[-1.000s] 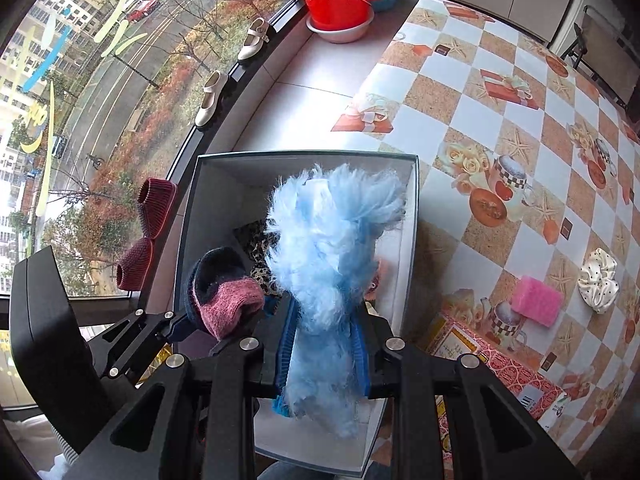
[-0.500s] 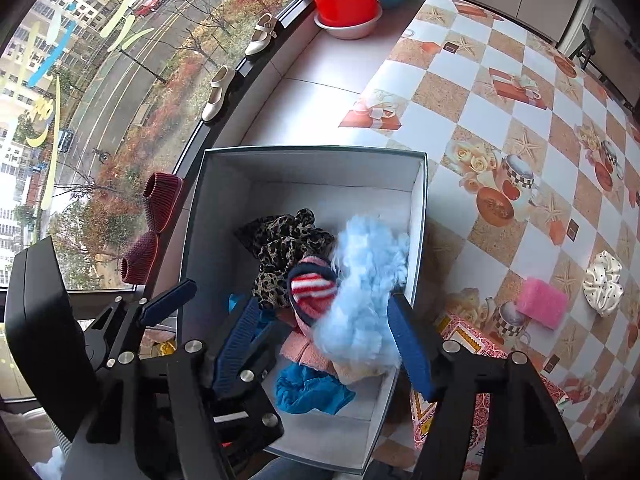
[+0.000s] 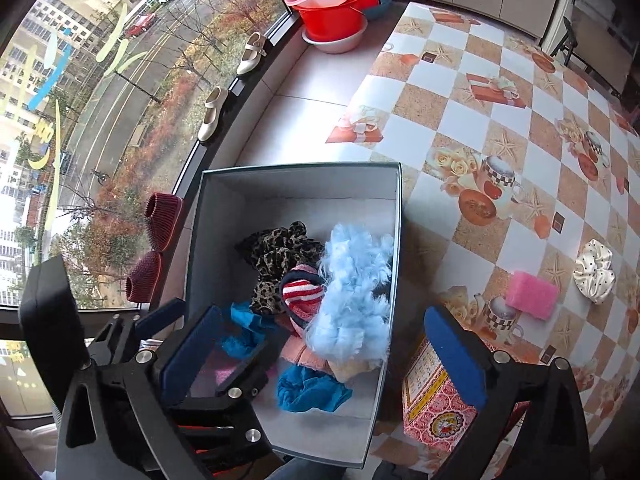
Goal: Organize soft objects
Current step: 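Open both tools to release the fluffy item and slipper into the box, then move both tools back from the box toward the pink sponge and scrunchie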
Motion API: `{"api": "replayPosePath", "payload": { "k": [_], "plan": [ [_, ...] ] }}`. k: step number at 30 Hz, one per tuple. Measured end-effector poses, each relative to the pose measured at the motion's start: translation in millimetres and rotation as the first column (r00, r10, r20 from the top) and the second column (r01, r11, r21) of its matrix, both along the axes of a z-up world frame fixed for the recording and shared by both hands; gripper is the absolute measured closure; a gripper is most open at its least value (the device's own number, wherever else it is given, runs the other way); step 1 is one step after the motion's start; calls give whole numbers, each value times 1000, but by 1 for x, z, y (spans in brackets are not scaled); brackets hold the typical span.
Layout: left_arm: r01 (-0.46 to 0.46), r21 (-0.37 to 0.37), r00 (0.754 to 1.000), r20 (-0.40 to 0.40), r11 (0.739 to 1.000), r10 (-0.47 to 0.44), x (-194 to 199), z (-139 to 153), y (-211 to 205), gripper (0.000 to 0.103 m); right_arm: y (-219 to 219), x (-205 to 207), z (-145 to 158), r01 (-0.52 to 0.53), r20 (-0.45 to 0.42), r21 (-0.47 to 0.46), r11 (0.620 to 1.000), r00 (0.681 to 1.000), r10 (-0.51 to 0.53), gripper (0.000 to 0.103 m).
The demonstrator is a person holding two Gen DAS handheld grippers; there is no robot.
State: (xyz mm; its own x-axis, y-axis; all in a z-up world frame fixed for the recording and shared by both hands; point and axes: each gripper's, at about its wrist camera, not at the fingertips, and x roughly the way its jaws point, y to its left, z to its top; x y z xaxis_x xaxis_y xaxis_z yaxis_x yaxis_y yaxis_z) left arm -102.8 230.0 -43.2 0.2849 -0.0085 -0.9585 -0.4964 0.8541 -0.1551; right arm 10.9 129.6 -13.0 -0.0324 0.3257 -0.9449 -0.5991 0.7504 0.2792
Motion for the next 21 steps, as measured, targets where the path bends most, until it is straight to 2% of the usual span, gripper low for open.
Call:
{"api": "replayPosePath", "payload": {
  "k": [3,11,16,21],
  "plan": [
    [11,12,1000,6,1000,-11,-1,9,-3,0,-5,0,10,22,-17,27,999,1000,-21,1],
    [45,-18,998,44,999,-44,15,40,-20,0,-43,4,45,85,-17,96,992,996,-83,1],
    [113,-52,990,89,992,-108,39,62,-51,0,-97,19,65,178,-24,135,975,984,-176,1],
    [189,-86,978,106,978,-179,67,77,-92,0,-161,39,65,302,-29,125,945,953,-300,1]
  ]
}}
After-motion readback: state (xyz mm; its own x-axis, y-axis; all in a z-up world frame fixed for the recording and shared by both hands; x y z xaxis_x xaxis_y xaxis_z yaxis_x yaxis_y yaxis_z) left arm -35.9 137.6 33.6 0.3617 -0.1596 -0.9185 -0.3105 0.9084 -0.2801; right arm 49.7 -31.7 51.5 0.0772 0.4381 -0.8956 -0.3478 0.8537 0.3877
